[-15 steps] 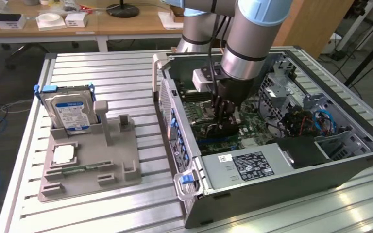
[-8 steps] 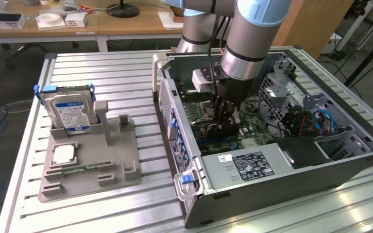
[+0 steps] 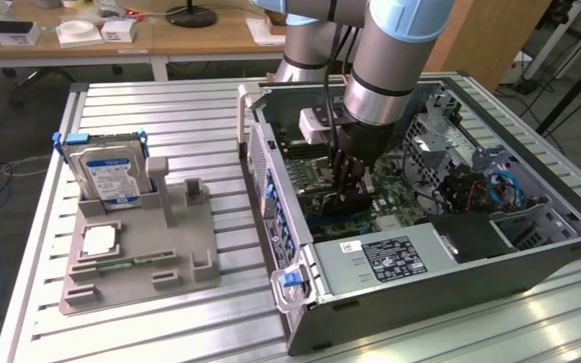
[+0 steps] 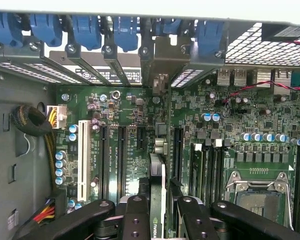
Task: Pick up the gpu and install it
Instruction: 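Insert the gpu into the slot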
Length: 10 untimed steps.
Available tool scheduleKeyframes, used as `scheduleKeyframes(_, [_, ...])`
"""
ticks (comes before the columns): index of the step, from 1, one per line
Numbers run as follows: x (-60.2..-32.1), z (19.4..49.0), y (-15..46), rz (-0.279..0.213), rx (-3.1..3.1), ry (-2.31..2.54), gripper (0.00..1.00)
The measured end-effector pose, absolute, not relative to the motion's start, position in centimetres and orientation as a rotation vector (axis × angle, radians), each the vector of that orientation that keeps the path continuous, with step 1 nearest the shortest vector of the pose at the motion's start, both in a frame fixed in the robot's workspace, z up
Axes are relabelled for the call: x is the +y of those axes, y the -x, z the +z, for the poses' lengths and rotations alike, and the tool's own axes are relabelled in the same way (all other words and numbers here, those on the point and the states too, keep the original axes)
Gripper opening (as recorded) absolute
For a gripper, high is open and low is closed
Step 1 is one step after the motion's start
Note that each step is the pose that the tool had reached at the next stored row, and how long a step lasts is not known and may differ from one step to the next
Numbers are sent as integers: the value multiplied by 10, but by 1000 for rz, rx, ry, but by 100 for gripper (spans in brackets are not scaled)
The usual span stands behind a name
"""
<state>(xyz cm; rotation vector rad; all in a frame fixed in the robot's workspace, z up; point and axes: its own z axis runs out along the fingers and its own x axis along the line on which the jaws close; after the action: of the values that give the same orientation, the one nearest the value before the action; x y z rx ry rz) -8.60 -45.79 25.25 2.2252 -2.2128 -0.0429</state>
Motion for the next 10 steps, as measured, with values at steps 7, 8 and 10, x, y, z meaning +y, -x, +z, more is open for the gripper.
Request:
scheduleKeyframes(7, [-458,252,86,-43,-2213,-2225,26])
scheduleKeyframes(8, [-458,253,86,-43,-2213,-2225,26])
scheduleKeyframes(10, [-458,252,86,-43,-2213,-2225,26])
